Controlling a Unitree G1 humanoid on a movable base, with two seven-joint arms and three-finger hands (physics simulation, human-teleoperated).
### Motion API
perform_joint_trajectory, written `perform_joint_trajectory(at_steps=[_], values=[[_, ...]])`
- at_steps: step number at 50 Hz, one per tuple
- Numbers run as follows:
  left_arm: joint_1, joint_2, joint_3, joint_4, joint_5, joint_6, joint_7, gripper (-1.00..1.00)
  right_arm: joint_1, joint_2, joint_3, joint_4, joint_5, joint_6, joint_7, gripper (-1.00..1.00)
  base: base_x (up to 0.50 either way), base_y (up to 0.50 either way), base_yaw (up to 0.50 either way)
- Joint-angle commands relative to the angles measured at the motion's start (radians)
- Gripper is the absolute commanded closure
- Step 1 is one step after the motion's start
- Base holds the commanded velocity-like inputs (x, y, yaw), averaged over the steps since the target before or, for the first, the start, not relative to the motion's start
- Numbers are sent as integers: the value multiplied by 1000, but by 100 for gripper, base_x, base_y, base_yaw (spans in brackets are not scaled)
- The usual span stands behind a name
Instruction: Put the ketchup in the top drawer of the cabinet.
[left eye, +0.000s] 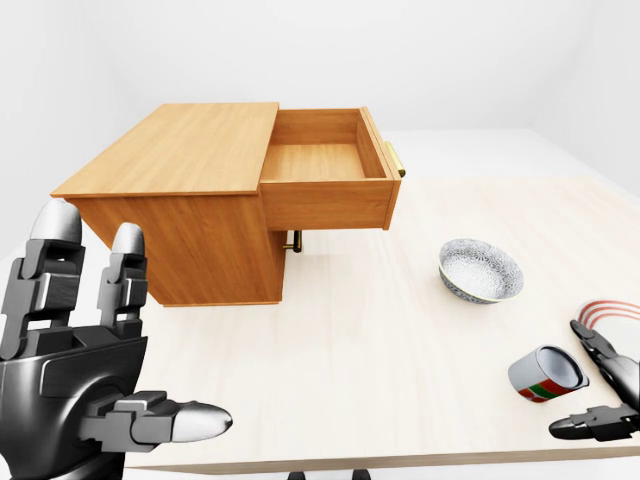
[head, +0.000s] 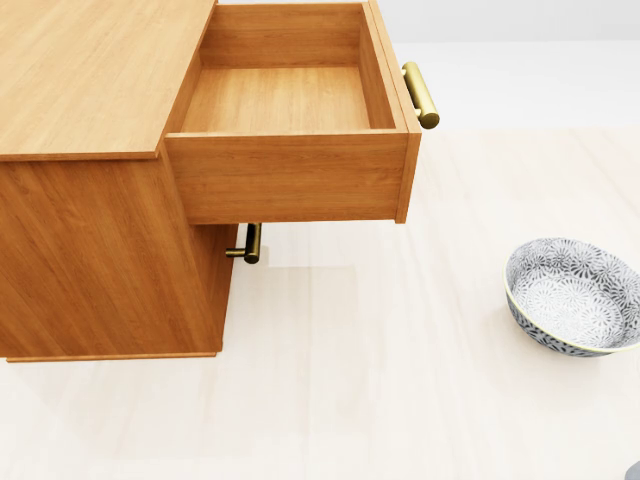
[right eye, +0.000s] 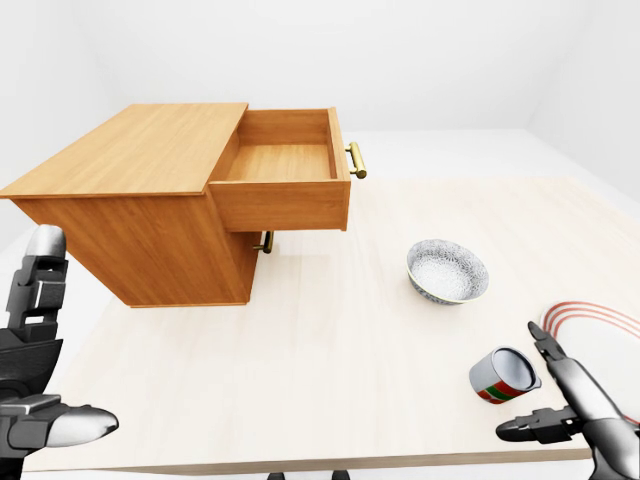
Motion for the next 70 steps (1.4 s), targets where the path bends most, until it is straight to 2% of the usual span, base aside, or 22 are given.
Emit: perform_joint_trajectory(at_steps=[1, 26, 27, 30, 31, 32, 33, 34, 37, 39, 40, 42, 51, 52, 53, 57, 58, 59, 65, 66, 68, 70], values=[[-5, -14, -5, 0, 15, 0, -10, -100, 0, 0, 7, 0, -16, 0, 0, -98, 0, 0, 0], [-6, -25, -14, 0, 33, 0, -17, -100, -10, -20, 48, 94, -8, 0, 0, -98, 0, 0, 0], [2, -60, -20, 0, 62, 0, -49, -100, -9, -21, 49, 95, -7, 0, 0, -98, 0, 0, 0], [-7, -34, -7, 0, 35, 0, -27, -100, -7, -20, 48, 92, -8, 0, 0, -92, 0, 0, 0], [1, -62, -13, 0, 58, 0, -52, -100, -9, -20, 49, 103, -4, 0, 0, -58, 0, 0, 0], [1, -89, -12, 0, 78, 0, -77, -100, -8, -19, 50, 100, -3, 0, 0, 33, 0, 0, 0], [-2, -110, -7, 0, 91, 0, -96, -100, -7, -18, 50, 95, -3, 0, 0, 86, 0, 0, 0], [-15, -88, 0, 0, 72, 0, -76, -100, -7, -18, 52, 109, 1, 0, 0, 100, 0, 0, 0], [-7, -33, -12, 0, 40, 0, -26, -100, -2, -16, 56, 112, 4, 0, 0, 100, 0, 0, 0], [-4, -23, -18, 0, 37, 0, -15, -100, 3, -12, 56, 97, 2, 0, 0, 100, 0, 0, 0], [-4, -22, -19, 0, 37, 0, -13, -100, 4, -10, 56, 96, 0, 0, 0, 100, 0, 0, 0], [1, -57, -20, 0, 63, 0, -46, -100, 7, -5, 55, 81, -4, 0, 0, 100, 0, 0, 0], [8, -12, -25, 0, 34, 0, -7, -100, 11, 25, 67, 32, -26, 0, 0, 100, 0, 0, 0], [14, -37, -30, 0, 55, 0, -29, -100, 10, 28, 72, 23, -30, 0, 0, 100, 0, 0, 0], [18, -74, -29, 0, 80, 0, -63, -100, 16, 42, 79, -15, -39, 0, 0, 100, 0, 0, 0], [-5, -28, -7, 0, 33, 0, -22, -100, 12, 69, 93, -159, -82, 0, 0, 100, 0, 0, 0], [-1, -25, -7, 0, 29, 0, -21, -100, 13, 75, 94, -208, -97, 0, 0, 100, 0, 0, 0], [8, -51, -12, 0, 50, 0, -45, -100, 9, 76, 92, -226, -109, 0, 0, 100, 0, 0, 0], [4, -5, -12, 0, 18, 0, -3, -100, -41, 85, 102, -523, -196, 0, 0, 100, 0, 0, 0], [4, -12, -8, 0, 18, 0, -10, -100, -57, 79, 124, -568, -231, 0, 0, 100, 0, 0, 0], [4, -73, -7, 0, 61, 0, -63, -100, -82, 76, 157, -625, -284, 0, 0, 100, 0, 0, 0], [-8, -50, 3, 0, 39, 0, -43, -100, -108, 70, 190, -678, -334, 0, 0, 100, 0, 0, 0]])
